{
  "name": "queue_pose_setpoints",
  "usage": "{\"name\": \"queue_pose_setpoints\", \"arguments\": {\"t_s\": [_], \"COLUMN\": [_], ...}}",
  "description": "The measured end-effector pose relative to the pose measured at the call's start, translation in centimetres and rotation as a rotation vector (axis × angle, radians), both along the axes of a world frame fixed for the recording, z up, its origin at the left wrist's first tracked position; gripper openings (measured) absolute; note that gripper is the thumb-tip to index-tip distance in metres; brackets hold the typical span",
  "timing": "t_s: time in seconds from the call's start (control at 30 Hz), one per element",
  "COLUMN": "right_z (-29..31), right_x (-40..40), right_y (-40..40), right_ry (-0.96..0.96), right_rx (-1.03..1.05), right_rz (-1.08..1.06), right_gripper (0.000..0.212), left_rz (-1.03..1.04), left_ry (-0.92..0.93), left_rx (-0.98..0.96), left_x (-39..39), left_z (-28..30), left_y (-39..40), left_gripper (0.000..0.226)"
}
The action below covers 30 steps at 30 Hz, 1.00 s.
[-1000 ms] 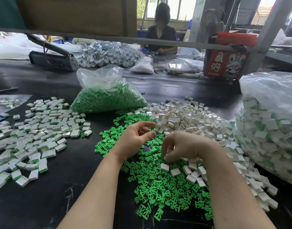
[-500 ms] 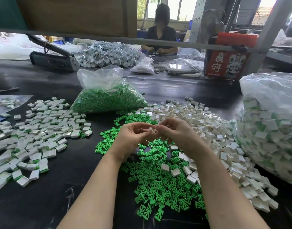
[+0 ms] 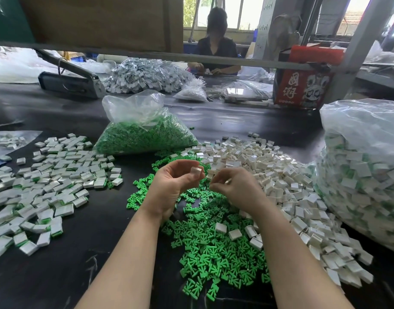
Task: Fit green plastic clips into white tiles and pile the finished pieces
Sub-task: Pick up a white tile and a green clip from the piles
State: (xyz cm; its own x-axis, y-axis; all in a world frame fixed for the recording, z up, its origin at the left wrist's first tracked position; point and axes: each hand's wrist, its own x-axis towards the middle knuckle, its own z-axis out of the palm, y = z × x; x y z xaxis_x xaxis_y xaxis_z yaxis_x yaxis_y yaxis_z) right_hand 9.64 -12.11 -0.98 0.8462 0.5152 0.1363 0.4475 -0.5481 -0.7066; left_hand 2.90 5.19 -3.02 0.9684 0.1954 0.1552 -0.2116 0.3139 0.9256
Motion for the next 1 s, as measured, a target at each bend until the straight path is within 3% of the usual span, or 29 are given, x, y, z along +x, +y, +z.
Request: {"name": "queue_pose_setpoints", "arguments": {"t_s": [0.2,0.37,0.53,0.73,1.0], "right_z": [0.3,0.9,1.0,1.1,1.3], "right_x": [-0.2,-0.6,-0.6,-0.6,-1.0], "right_y": [-0.4,-0.2,-0.2,0.2,0.4], "right_ry": [0.205,0.33,0.421,0.43,0.444], "right_rx": [0.491,0.69,0.766,0.772,0.802], "right_rz": [-0.045,-0.038,-0.01,0.028,0.05], "right_gripper": [0.004,0.024,0.028,0.009,0.02], "left_rz": [-0.021,-0.035,-0.039,-0.052,-0.037], "left_ry": [-0.05,-0.028,0.027,0.004,-0.014], "left_rx": [-0.206,-0.212,-0.092,-0.137,-0.072], "left_x": [0.1,0.2,0.2,0.3,0.3], "left_z": [0.0,-0.1,0.0,-0.1,-0.2], "left_y": [0.2,0.1,0.1,0.1,-0.1], "left_gripper": [0.015,0.015,0.03,0.031,0.028]}}
